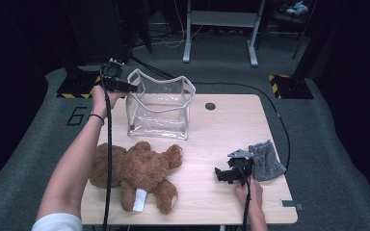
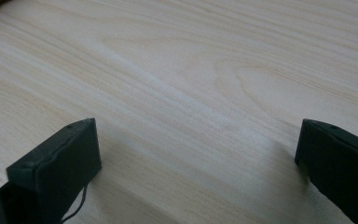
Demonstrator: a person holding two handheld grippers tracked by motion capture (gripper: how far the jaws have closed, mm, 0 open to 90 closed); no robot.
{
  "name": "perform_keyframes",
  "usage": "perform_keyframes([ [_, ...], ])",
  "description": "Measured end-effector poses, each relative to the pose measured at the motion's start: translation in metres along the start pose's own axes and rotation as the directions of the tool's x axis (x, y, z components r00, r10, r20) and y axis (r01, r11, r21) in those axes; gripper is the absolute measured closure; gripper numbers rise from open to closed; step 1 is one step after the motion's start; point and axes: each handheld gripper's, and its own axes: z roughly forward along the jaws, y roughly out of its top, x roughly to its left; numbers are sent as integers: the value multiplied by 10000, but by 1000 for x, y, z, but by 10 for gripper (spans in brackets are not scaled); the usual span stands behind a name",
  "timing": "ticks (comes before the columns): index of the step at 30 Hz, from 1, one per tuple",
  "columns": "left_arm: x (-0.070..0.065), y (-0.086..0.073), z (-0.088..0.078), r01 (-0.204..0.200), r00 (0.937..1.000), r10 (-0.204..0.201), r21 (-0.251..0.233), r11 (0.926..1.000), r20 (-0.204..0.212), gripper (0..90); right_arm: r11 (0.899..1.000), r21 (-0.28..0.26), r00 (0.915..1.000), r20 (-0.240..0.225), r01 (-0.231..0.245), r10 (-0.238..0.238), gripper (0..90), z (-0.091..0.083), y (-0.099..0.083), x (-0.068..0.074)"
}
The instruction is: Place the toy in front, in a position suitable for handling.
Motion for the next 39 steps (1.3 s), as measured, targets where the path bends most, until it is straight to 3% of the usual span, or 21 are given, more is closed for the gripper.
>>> perform_keyframes([
  [4, 1, -1, 10, 63, 9999, -62, 93, 9999, -133, 432, 10000, 5, 10000, -2, -2, 2, 0, 0, 0, 0],
  [11, 0, -2, 17, 377, 9968, -376, 6, 9993, -711, 759, 10000, 3, 10000, 0, -2, 2, 0, 0, 0, 0],
  [14, -2, -3, 17, 529, 9933, -540, -128, 9985, -1018, 837, 10000, 2, 10000, -2, -1, 1, 0, 0, 0, 0],
  [28, 12, -9, 16, 1317, 9767, -1417, -709, 9887, -1612, 866, 10000, 3, 10000, -2, -9, 9, 0, 0, 0, 0],
  [39, 35, -16, 9, 1810, 9596, -1959, -901, 9794, -2021, 866, 10000, 22, 10000, -13, -35, 35, 0, 0, 0, 0],
])
